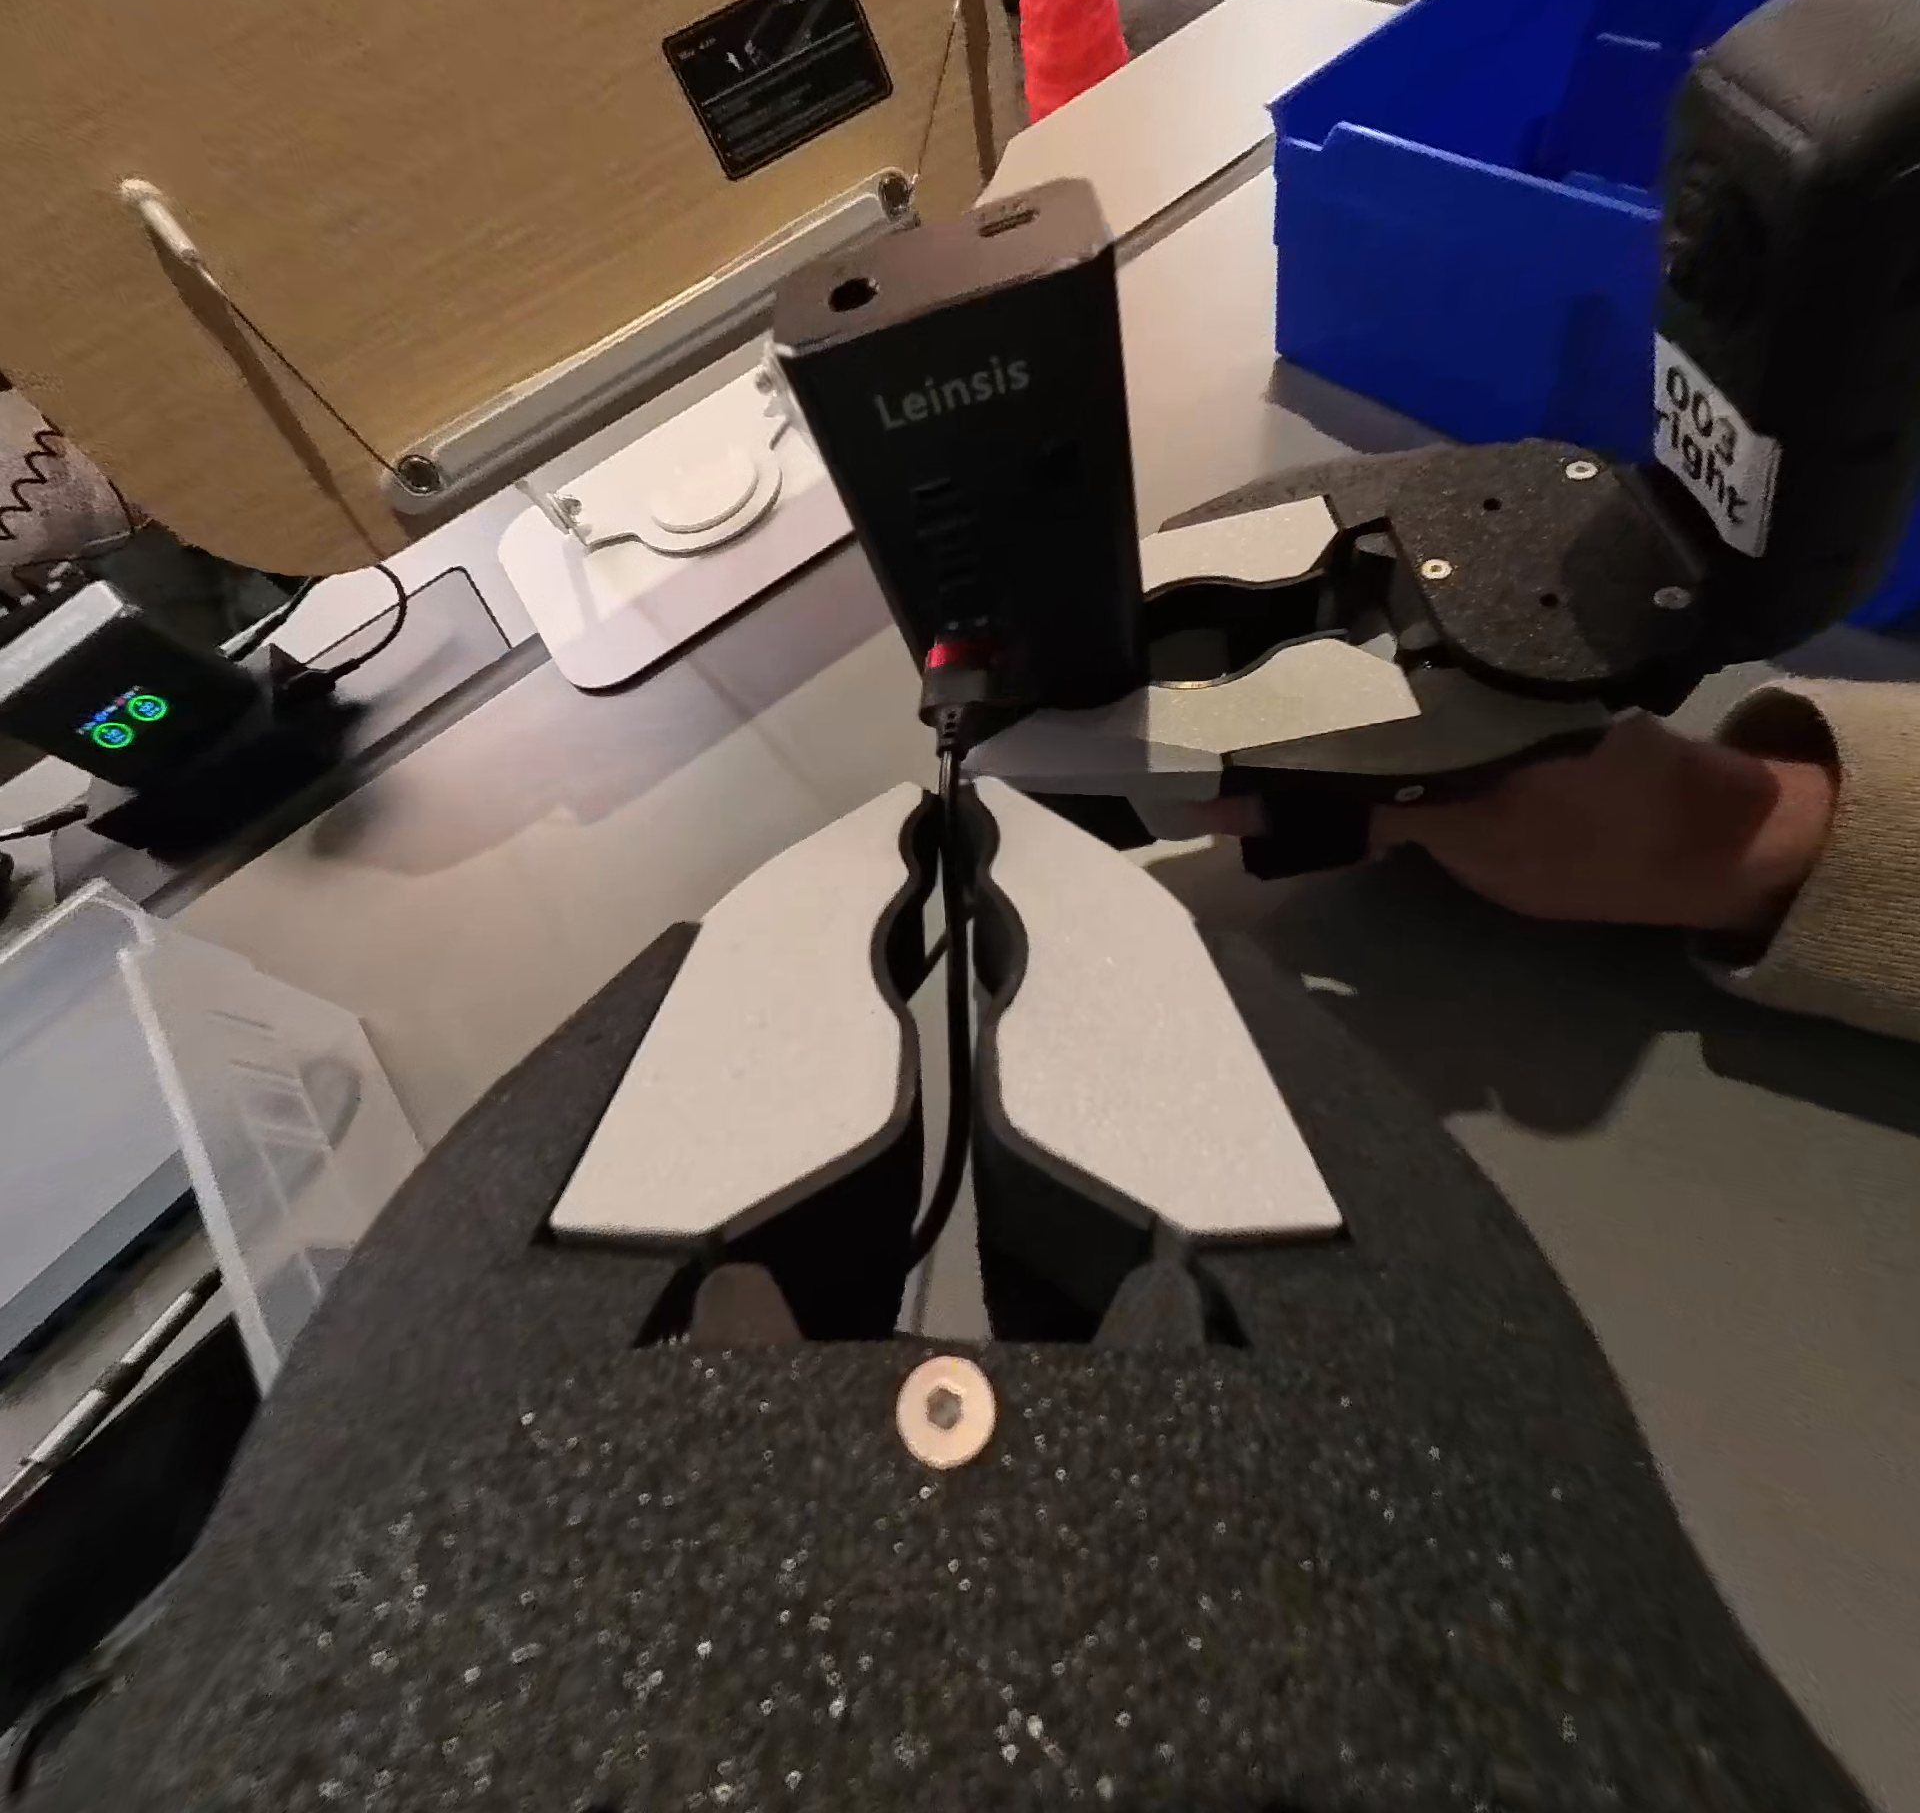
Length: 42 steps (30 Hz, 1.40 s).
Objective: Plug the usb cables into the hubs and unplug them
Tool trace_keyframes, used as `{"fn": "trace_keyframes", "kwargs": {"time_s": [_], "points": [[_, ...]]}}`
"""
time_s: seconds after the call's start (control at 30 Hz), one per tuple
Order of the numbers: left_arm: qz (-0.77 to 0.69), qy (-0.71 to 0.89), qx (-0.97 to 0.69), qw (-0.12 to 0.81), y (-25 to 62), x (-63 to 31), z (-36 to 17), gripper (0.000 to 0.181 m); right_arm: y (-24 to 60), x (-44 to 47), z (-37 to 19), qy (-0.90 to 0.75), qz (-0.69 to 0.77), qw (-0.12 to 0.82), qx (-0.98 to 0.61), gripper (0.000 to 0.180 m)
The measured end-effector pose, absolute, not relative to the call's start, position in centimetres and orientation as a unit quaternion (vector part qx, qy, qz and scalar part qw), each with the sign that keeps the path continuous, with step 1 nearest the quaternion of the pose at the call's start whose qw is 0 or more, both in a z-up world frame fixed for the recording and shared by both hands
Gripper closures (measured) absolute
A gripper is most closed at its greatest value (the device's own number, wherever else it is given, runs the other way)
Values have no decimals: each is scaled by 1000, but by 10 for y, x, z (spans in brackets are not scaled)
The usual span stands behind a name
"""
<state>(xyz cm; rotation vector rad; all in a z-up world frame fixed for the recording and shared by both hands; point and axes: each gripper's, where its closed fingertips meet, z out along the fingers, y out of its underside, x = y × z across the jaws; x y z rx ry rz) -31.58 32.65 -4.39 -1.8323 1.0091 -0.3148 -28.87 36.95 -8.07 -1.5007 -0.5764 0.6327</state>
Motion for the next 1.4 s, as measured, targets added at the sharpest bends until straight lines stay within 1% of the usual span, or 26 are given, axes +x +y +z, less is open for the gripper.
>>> {"fn": "trace_keyframes", "kwargs": {"time_s": [0.03,0.3,0.7,0.93,1.13,1.4], "points": [[-134,419,-754,488,326,-315,-45,177,370,-289,-80,-252,278,650,-661,153],[-165,413,-759,476,322,-313,-49,178,370,-290,-84,-254,268,645,-669,153],[-173,394,-760,486,325,-311,-56,177,370,-291,-87,-266,250,645,-672,153],[-181,384,-750,506,328,-312,-51,178,373,-288,-90,-281,202,650,-676,153],[-167,401,-750,499,327,-312,-52,178,366,-294,-83,-264,255,645,-670,152],[-187,391,-755,492,329,-314,-59,178,370,-290,-87,-297,184,654,-671,152]]}}
